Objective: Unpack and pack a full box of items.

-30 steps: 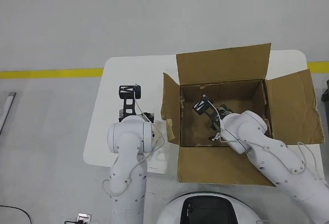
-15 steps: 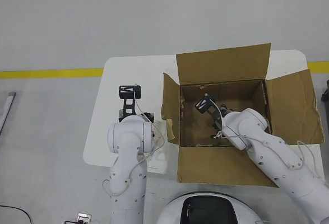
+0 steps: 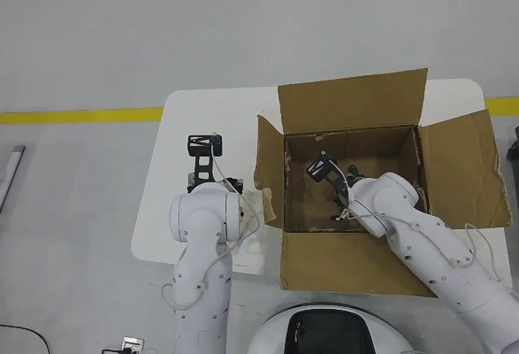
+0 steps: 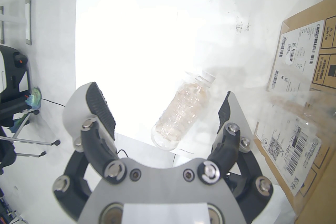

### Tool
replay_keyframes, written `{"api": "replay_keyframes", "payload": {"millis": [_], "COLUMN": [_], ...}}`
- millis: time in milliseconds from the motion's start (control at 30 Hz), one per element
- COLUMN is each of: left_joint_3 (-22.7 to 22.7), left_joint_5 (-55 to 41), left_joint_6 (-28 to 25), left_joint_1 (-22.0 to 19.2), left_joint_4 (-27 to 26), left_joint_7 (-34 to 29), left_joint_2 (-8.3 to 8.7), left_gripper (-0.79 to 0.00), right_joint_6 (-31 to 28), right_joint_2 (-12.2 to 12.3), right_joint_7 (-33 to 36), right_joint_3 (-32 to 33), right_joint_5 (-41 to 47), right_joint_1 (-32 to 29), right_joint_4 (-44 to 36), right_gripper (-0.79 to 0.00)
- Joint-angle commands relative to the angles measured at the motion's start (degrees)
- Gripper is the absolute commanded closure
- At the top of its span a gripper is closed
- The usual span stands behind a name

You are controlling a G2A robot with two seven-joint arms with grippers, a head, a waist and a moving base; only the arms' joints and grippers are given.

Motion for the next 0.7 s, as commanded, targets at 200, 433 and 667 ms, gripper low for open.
{"api": "replay_keyframes", "payload": {"millis": [200, 433, 667], "left_joint_3": [0.00, 0.00, 0.00], "left_joint_5": [0.00, 0.00, 0.00], "left_joint_6": [0.00, 0.00, 0.00], "left_joint_1": [0.00, 0.00, 0.00], "left_joint_4": [0.00, 0.00, 0.00], "left_joint_7": [0.00, 0.00, 0.00], "left_joint_2": [0.00, 0.00, 0.00], "left_gripper": [-0.785, -0.785, -0.785], "right_joint_6": [-0.13, -0.26, 0.09], "right_joint_2": [-0.48, -0.79, -1.10], "right_joint_7": [0.02, 0.26, 0.83], "right_joint_3": [-0.18, 0.02, 0.20], "right_joint_5": [-0.33, -0.54, -1.26], "right_joint_1": [-0.14, -0.51, -0.87], "right_joint_4": [0.56, 0.57, 0.31], "right_gripper": [-0.262, -0.225, 0.000]}}
